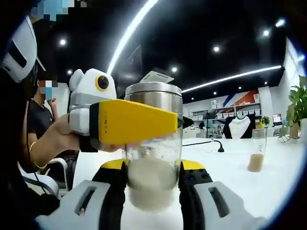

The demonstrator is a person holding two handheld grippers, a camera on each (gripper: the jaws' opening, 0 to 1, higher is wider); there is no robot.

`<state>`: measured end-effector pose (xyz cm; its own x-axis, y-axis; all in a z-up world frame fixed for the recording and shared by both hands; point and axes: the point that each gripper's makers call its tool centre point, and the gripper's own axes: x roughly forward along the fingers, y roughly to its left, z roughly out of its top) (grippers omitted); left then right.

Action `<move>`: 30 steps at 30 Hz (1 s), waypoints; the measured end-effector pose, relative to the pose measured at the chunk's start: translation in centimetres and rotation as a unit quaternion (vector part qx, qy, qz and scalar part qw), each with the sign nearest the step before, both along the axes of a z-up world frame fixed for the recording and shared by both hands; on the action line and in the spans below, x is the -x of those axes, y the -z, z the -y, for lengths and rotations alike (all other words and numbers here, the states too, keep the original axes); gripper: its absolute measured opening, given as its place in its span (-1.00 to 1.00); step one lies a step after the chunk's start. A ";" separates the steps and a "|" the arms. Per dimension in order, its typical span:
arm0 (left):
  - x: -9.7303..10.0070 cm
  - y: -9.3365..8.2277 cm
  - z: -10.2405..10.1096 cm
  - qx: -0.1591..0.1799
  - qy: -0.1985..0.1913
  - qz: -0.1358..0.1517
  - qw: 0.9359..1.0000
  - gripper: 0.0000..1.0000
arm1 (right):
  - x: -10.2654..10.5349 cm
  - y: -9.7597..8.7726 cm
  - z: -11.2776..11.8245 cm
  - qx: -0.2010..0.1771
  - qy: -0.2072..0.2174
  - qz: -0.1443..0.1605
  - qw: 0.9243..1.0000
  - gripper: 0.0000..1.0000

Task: Rotate the seasoning bottle until the label or dispensing opening points toward the visible target arrow and the bottle remains upright within the marked orientation range

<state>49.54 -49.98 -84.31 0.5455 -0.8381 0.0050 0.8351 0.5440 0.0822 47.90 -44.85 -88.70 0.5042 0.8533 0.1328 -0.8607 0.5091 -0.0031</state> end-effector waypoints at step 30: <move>-3.0 1.6 -2.0 0.023 -0.157 0.002 0.987 -0.05 | -1.7 2.3 0.6 0.019 0.012 -0.032 0.999 -0.15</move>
